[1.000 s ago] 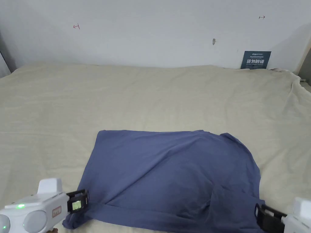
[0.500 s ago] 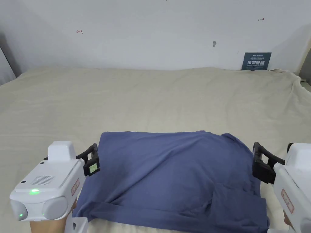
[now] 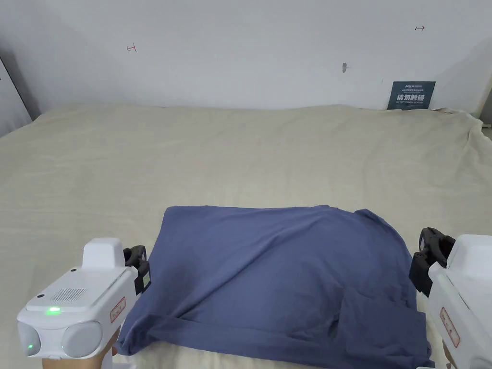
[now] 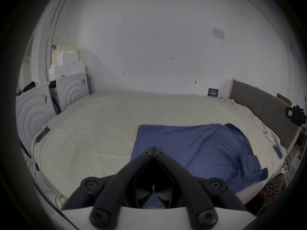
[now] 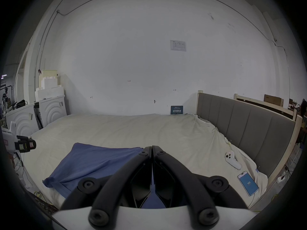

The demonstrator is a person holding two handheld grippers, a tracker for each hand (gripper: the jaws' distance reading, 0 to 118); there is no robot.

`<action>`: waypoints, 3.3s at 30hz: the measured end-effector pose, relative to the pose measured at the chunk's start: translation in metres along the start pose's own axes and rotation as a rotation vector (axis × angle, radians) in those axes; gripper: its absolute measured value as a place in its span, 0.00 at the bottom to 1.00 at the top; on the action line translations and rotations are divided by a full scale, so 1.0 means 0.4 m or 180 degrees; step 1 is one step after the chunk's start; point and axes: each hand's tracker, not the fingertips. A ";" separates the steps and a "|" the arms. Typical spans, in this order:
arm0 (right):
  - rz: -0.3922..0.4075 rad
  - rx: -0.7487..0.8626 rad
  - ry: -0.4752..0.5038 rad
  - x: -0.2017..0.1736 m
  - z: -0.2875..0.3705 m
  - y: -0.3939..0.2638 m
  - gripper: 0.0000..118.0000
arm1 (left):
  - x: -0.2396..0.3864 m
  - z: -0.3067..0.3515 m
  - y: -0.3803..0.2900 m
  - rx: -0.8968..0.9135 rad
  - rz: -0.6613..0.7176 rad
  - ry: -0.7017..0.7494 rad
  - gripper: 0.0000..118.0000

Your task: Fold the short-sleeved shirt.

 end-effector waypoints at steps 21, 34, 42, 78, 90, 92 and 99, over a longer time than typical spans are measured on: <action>-0.0046 -0.0310 -0.0042 0.050 -0.013 -0.059 0.00 | -0.137 -0.191 -0.261 -0.1650 0.0355 0.0379 0.49; -0.0225 -0.1496 0.0037 0.142 -0.092 -0.242 0.23 | -0.126 -0.173 -0.242 -0.1538 0.0294 0.0185 0.04; -0.0241 -0.2207 -0.0108 0.124 -0.119 -0.399 0.71 | -0.126 -0.155 -0.216 -0.1444 0.0345 0.0137 0.04; -0.0537 -0.1702 0.0161 0.157 -0.417 -0.160 0.05 | -0.121 -0.377 -0.022 -0.1244 0.0501 0.0181 0.04; -0.0576 -0.2360 -0.0104 0.099 -0.629 -0.260 0.05 | -0.094 -0.602 -0.070 -0.1682 0.0231 0.0343 0.04; -0.0584 -0.2423 -0.0134 0.096 -0.635 -0.277 0.05 | -0.088 -0.604 -0.068 -0.1696 0.0186 0.0369 0.05; -0.0437 -0.2265 -0.0206 0.093 -0.598 -0.230 0.26 | -0.084 -0.577 -0.041 -0.1716 0.0135 0.0294 0.35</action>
